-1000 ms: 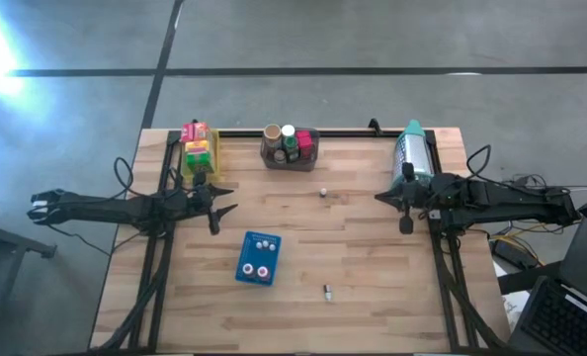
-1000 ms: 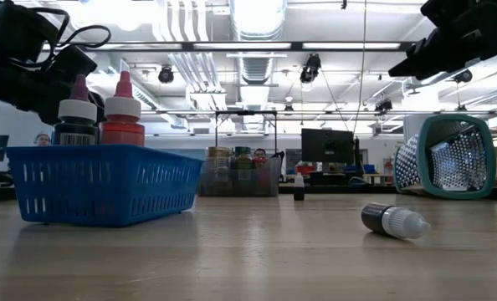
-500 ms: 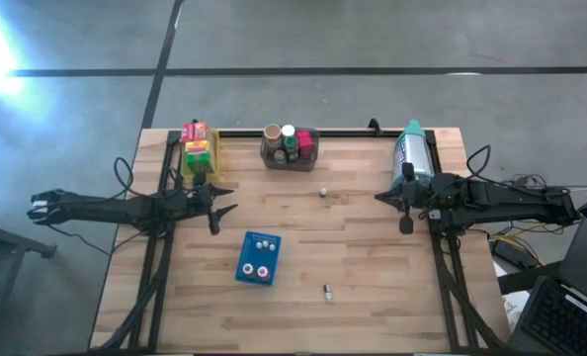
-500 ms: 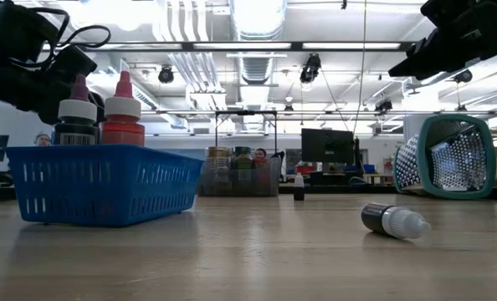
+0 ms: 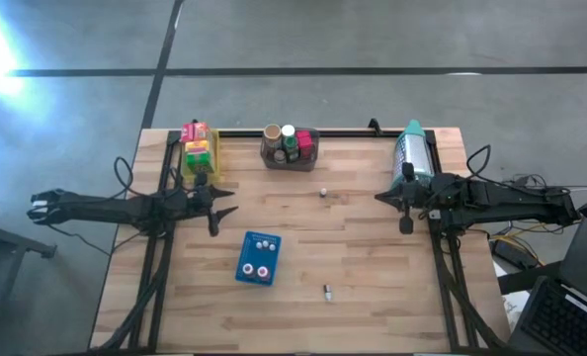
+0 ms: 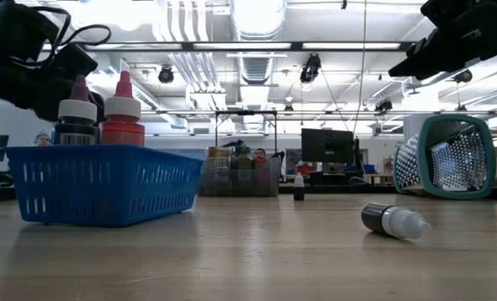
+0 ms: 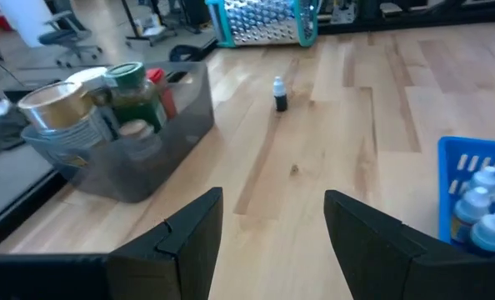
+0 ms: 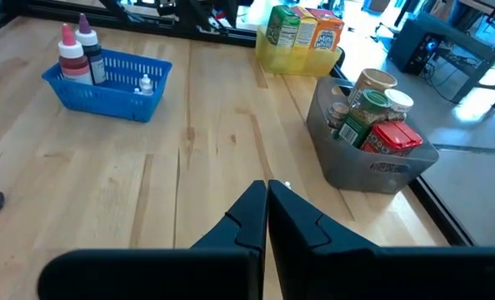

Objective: Pick & Place Kitchen Items
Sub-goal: Put the black food coloring bottle into the blue bin

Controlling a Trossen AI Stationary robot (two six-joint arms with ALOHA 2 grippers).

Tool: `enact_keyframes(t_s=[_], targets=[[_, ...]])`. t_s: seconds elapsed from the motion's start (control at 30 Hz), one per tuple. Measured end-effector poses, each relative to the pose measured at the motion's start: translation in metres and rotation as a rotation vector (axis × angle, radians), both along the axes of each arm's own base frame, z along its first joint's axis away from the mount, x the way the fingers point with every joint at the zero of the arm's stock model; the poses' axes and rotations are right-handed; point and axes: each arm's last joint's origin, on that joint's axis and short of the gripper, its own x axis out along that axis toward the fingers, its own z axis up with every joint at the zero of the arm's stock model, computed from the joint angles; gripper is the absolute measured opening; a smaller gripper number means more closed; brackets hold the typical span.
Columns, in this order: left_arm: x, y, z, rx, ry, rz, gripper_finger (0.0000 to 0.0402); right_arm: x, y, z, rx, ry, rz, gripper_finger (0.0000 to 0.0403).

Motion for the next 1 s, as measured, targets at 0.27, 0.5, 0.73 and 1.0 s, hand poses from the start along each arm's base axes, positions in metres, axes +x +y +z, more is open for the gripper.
enact_keyframes(t_s=[0.27, 0.5, 0.73, 1.0], targets=[[0.007, -0.002, 0.027, -0.045, 0.019, -0.089, 0.0216, 0.000, 0.000, 0.000, -0.002, 0.000, 0.001, 0.0008], [0.015, -0.005, 0.045, -0.067, 0.109, -0.185, 0.0216, 0.000, 0.000, 0.000, -0.002, 0.000, 0.001, 0.0008], [0.029, -0.006, 0.064, -0.090, 0.121, -0.248, 0.0216, 0.000, 0.000, 0.000, -0.001, 0.000, 0.000, 0.0008], [0.057, -0.004, 0.078, -0.031, 0.199, -0.227, 0.0216, 0.000, 0.000, 0.000, -0.002, 0.001, 0.001, 0.0008]])
